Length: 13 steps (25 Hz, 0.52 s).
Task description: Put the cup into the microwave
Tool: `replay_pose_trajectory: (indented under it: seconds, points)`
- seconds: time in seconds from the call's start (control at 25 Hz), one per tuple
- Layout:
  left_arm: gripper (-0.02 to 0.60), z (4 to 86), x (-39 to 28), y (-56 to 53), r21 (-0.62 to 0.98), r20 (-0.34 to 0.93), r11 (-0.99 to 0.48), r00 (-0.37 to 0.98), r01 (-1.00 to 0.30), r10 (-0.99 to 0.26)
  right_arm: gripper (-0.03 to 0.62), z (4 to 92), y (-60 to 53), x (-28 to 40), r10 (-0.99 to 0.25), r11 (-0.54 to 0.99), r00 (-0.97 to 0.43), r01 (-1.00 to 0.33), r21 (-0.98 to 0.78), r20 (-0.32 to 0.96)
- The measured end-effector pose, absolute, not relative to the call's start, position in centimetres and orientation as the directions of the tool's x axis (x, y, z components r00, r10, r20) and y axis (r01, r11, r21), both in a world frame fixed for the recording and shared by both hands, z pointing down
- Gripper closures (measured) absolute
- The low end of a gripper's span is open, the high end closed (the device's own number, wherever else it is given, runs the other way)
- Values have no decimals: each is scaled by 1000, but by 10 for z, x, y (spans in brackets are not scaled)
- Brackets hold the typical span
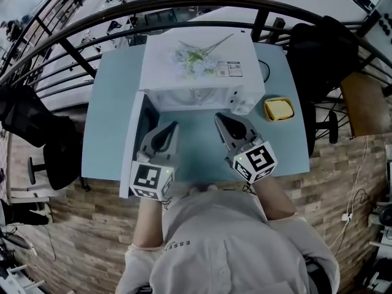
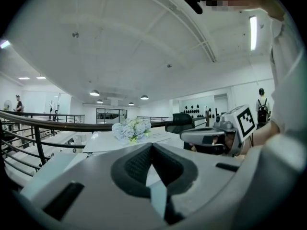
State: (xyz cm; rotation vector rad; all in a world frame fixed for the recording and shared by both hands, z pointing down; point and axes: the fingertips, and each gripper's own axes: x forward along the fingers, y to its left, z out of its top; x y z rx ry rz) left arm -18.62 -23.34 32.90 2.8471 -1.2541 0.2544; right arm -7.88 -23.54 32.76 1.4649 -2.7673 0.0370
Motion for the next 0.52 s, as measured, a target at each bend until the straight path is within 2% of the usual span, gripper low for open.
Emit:
replay_pose_trajectory:
  seconds: [0.52]
  points:
    - [581, 329, -164, -227, -66, 159, -654, 639, -754, -753, 579, 333, -232, -47, -835, 550, -551, -834, -35, 13]
